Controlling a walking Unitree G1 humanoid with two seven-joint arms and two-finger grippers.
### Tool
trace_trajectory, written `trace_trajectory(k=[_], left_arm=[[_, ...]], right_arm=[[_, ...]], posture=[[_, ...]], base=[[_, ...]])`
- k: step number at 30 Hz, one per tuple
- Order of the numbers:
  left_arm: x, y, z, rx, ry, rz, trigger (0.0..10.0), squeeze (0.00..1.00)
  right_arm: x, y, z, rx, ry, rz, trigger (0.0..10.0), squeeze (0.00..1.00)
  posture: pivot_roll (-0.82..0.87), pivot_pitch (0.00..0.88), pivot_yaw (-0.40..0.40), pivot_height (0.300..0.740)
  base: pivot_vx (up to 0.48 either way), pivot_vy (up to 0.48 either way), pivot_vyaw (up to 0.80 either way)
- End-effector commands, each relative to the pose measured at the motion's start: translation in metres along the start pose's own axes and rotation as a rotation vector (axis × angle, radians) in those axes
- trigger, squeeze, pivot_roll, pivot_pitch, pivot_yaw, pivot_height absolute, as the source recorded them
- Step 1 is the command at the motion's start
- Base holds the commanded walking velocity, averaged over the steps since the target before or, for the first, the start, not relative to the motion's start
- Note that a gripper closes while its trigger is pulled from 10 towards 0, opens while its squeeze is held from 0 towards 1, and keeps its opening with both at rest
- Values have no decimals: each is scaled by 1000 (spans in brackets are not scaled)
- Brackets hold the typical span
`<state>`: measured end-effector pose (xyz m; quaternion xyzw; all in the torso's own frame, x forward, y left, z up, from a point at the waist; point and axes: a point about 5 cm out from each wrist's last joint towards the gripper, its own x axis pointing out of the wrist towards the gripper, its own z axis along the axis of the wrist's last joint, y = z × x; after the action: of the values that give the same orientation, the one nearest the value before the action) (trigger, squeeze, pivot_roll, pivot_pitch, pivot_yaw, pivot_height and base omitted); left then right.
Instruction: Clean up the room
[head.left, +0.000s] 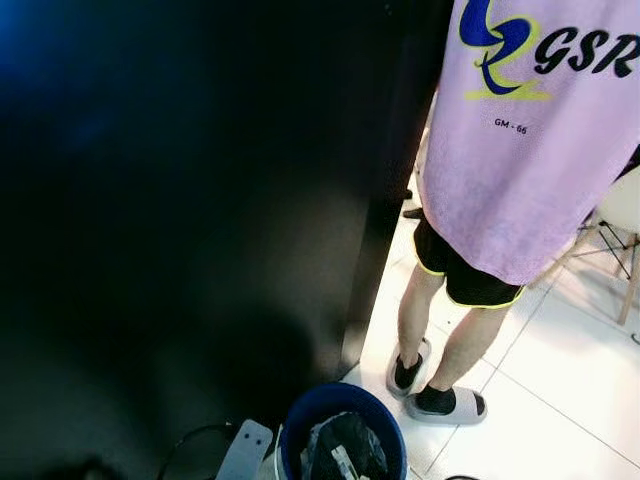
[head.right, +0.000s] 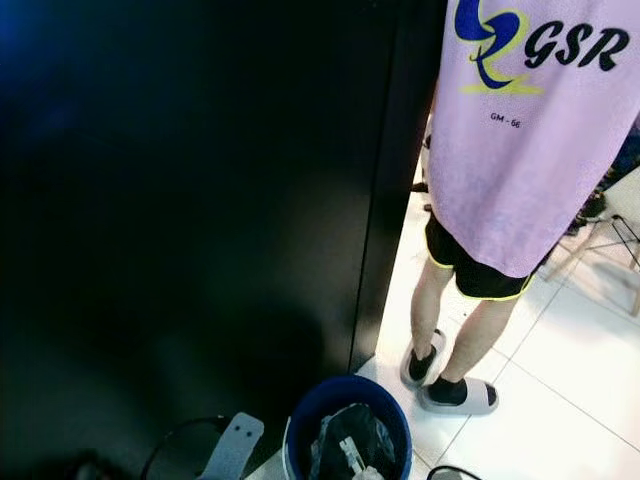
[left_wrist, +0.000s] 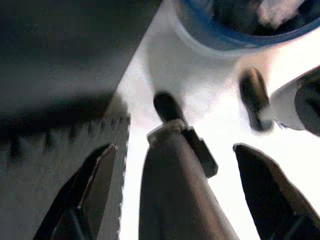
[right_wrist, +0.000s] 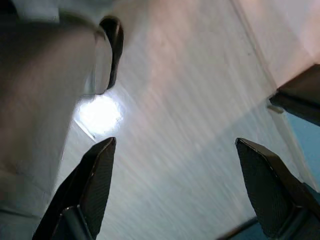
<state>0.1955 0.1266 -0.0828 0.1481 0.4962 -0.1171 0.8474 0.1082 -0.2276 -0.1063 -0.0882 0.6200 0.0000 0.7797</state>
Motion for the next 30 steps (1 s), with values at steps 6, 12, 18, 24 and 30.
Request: trace_trajectory(k=[6,12,18,24,30], left_arm=[[0,0,-8,38,34,-10,10000,0],[0,0,-8,43,34,-12,10000,0],[0,1,-8,54,36,-14,10000,0],[0,1,-7,62,35,-16,10000,0],[0,2,-7,66,34,-16,10000,0]], right_arm=[[0,1,11,-31,-35,-6,10000,0],[1,10,17,-49,-50,-2,10000,0],[1,25,19,-55,-54,12,10000,0],[2,29,17,-58,-47,18,10000,0],[2,30,12,-58,-38,18,10000,0]], posture=[[48,0,-44,740],[53,0,-46,740],[52,0,-42,740],[51,0,-39,740],[50,0,-36,740]], base=[[-480,0,0],[-480,0,0],[-480,0,0],[-480,0,0],[-480,0,0]])
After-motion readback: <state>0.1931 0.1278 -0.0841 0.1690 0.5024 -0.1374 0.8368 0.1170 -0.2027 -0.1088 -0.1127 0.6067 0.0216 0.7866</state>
